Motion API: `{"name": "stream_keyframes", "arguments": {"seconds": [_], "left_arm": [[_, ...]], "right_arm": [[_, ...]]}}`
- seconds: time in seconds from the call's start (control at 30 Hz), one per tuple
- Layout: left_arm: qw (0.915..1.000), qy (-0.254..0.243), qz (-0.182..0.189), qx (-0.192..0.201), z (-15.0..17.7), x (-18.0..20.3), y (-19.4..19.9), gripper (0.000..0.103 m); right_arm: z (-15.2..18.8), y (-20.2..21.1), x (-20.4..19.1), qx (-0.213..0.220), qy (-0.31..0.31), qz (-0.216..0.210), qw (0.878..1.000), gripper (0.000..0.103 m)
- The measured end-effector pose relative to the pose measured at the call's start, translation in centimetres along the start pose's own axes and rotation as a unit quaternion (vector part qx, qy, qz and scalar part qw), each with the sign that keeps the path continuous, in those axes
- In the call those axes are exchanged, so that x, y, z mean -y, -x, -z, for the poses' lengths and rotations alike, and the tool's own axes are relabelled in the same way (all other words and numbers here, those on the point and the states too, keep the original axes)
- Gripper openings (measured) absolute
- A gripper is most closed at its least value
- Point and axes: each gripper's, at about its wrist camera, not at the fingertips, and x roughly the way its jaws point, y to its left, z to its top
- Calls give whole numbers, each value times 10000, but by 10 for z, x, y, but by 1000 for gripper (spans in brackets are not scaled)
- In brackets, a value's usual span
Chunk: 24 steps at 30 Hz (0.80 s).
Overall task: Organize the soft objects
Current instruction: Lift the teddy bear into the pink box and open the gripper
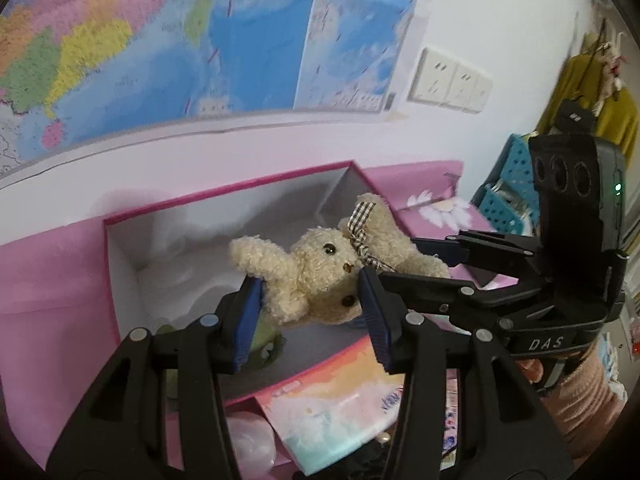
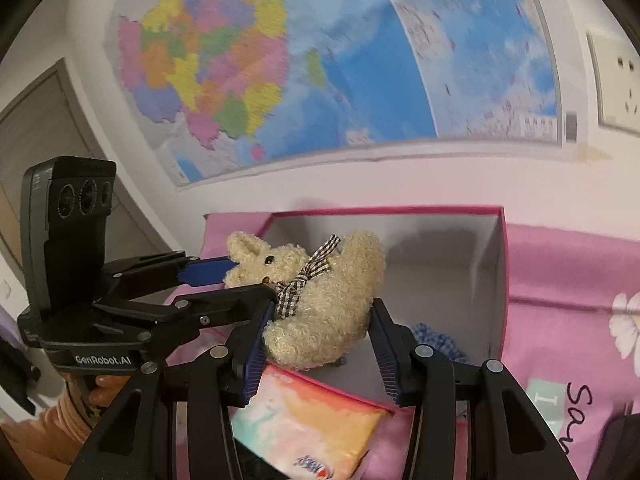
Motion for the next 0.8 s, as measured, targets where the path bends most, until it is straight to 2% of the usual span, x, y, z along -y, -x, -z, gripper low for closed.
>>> {"name": "stream_keyframes", "arguments": {"seconds": [0.27,0.37,0.5,0.63,0.8], "left_arm": [[9980,144,-416,-450,-6,-6,-35,49],[9975,216,-473,-482,-6,-10,-37,49],[9975,198,-598,-317,-2,-10,-27,49],[9988,47,-478,-35,6,-3,-6,49],[9994,-155,59,306,25,8,30,50]], "right_arm": [[-8,-29,19,-259,-111,454,9986,53],[-7,-34,23,-349,-137,749,9965,54],[-2,-23,21,-246,-95,847,9961,54],[4,2,17,-66,-48,752,9971,54],[16,33,-3,87,137,535,9984,55]]}}
